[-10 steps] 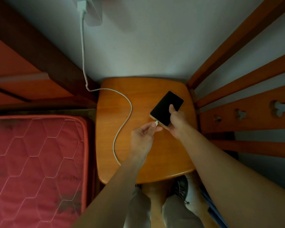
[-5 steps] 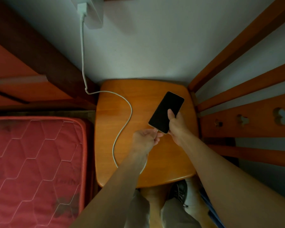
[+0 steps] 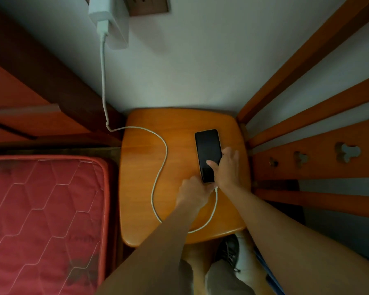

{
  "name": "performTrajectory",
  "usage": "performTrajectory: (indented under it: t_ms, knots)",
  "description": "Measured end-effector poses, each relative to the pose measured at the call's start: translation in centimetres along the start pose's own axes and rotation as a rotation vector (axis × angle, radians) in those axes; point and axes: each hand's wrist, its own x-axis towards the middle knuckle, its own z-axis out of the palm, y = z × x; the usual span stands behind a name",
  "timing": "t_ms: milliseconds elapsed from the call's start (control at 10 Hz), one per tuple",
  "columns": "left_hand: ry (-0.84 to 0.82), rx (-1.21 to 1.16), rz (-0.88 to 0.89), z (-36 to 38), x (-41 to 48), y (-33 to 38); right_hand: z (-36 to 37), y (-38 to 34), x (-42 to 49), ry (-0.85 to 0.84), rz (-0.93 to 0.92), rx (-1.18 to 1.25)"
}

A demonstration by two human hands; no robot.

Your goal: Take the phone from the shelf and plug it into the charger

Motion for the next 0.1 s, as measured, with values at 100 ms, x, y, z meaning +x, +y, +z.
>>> performTrajectory:
  t_ms: [100]
  knots:
    - [0.117,0.062,0.126,-1.73,-0.71,1.17,-0.78,-0.05,-0.94,0.052,-0.006,-0.165]
